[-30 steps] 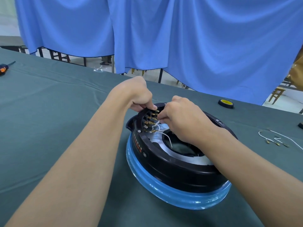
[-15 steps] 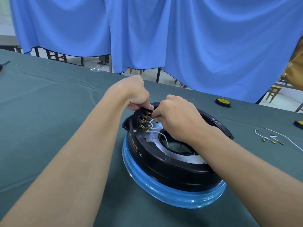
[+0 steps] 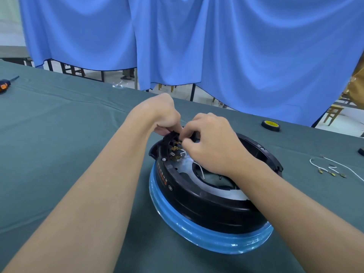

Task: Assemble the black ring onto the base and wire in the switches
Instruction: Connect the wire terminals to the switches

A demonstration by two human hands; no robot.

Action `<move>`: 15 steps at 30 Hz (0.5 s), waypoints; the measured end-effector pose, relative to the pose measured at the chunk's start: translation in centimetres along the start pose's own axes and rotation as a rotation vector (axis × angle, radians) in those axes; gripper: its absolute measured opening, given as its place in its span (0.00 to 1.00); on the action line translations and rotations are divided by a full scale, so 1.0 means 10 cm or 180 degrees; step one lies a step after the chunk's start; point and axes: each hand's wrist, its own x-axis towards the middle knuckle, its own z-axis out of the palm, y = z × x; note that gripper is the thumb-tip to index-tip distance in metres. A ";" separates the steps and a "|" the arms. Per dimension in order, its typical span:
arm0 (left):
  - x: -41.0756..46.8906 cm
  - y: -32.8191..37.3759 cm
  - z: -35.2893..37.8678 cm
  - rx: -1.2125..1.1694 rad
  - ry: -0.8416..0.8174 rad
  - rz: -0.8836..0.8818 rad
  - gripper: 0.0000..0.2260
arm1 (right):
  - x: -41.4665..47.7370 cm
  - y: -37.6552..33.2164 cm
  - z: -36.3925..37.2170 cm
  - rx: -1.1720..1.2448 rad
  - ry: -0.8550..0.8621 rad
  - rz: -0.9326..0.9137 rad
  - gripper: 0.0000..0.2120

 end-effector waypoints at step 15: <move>-0.02 0.01 0.01 -0.0048 0.0030 -0.0081 0.09 | 0.02 -0.01 0.05 0.0390 -0.0438 0.0167 0.11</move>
